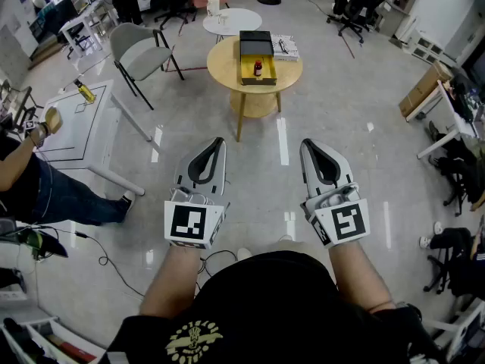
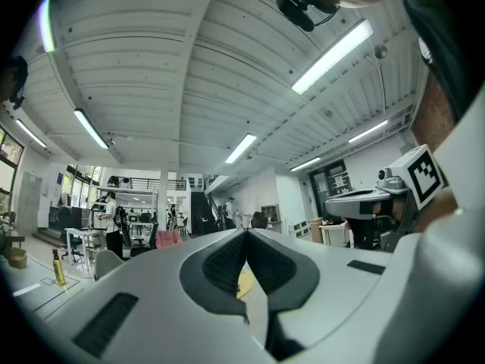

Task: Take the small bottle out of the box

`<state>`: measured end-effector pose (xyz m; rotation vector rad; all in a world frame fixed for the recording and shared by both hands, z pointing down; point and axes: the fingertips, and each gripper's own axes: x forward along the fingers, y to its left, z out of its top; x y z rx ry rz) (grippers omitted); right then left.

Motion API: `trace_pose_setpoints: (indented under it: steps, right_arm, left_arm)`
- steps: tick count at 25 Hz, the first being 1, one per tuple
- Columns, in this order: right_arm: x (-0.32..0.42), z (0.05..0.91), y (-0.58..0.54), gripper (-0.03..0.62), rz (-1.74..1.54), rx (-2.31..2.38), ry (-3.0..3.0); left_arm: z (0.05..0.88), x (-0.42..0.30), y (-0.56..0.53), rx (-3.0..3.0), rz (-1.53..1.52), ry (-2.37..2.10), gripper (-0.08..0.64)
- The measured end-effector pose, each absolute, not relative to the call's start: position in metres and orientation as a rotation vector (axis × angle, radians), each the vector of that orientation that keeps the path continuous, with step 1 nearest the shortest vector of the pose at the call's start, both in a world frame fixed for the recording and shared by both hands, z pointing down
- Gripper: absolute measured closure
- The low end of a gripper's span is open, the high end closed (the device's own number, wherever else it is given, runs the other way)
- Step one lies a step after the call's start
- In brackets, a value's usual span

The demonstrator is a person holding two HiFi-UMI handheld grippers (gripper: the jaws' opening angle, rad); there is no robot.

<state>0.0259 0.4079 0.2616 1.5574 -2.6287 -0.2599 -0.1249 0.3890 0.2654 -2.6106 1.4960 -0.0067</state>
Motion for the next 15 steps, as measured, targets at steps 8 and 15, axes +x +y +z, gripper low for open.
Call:
trace_pose_setpoints:
  steps: [8,15]
  right_arm:
    - [0.032,0.268,0.396,0.580,-0.230,1.565,-2.642]
    - [0.054,0.280,0.363,0.580,-0.195,1.572,-2.637]
  left_arm:
    - [0.270,-0.122,0.376,-2.619,0.034,1.508,0.545]
    - [0.280,-0.103,0.345,-2.612,0.005,1.521,0.545]
